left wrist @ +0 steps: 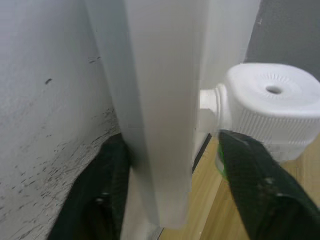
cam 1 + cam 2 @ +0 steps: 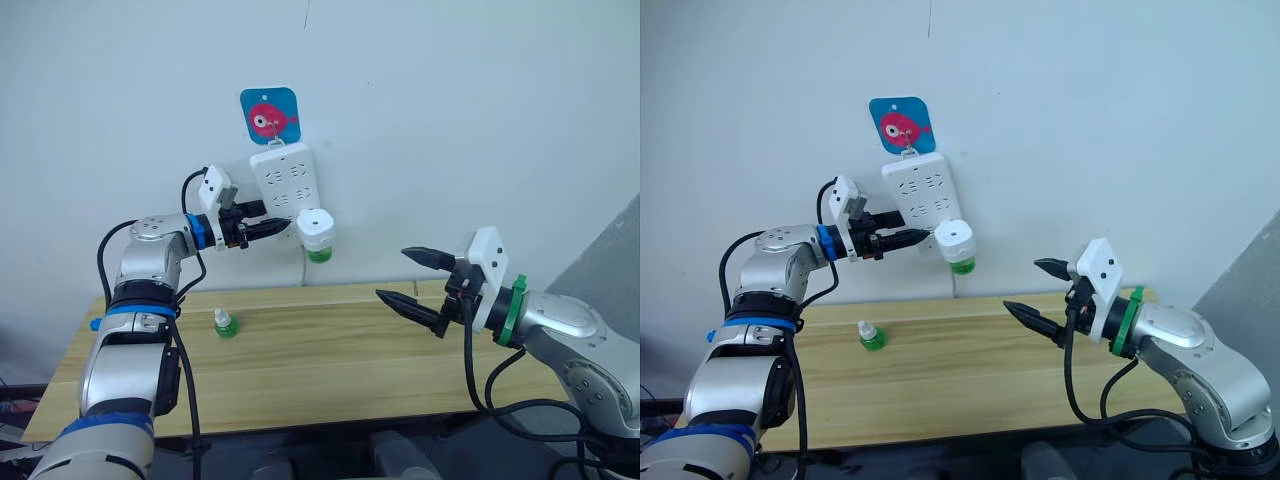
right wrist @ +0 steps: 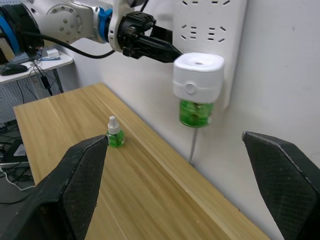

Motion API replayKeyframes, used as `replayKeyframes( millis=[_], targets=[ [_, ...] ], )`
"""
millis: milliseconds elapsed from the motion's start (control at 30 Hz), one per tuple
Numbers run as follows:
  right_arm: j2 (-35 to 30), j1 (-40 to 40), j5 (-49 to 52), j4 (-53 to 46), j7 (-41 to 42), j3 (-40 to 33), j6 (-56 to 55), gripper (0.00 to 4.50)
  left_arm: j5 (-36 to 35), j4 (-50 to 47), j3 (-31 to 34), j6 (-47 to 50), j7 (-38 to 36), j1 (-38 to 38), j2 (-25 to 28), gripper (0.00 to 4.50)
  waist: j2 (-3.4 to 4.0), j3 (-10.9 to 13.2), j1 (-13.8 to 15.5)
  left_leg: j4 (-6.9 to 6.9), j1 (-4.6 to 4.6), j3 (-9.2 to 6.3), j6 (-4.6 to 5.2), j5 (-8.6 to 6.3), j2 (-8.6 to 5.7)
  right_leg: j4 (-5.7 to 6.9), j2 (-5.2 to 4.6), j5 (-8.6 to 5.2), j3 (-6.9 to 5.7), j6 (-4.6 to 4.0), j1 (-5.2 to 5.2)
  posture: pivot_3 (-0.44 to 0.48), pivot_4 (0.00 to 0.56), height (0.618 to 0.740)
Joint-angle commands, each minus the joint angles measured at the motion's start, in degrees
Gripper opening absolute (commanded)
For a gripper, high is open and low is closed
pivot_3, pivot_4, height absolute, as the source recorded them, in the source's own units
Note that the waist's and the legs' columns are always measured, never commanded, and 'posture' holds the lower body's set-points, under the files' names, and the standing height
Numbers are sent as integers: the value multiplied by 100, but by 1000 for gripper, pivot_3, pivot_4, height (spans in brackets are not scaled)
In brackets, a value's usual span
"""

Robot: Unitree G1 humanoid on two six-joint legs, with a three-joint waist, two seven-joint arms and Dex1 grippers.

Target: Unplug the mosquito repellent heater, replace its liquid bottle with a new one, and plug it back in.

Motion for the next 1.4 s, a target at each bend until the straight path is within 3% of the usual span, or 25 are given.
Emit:
replayKeyframes(
  millis=[33,667,933,1400],
  targets=[
    [215,-201,87,-77,-209,1,-89,4500,-25,-61,33,-120,22,-215,-71,1426,0,0,-11,0,-1,-2,0,0,0,0,0,0,-3,0,0,-221,51,692],
    [2010,-2069,-1716,1217,-2313,1566,669,4500,17,-238,61,-105,100,-5,-93,1296,3,3,-33,8,-11,-63,-1,3,-7,5,-16,1,-57,-2,8,-204,52,692],
    [2282,-2365,-2098,1686,-2383,1705,908,4500,43,-243,38,-131,88,-9,-103,1296,3,2,-57,7,-17,-76,-1,3,-8,8,-39,9,-72,-16,8,-199,49,692],
    [3080,-2760,-2683,2918,-2397,1800,252,4500,35,-406,36,-109,99,84,-104,1296,5,1,-82,6,-21,-96,-1,4,-10,11,-43,16,-88,-29,8,-188,36,692]
  ],
)
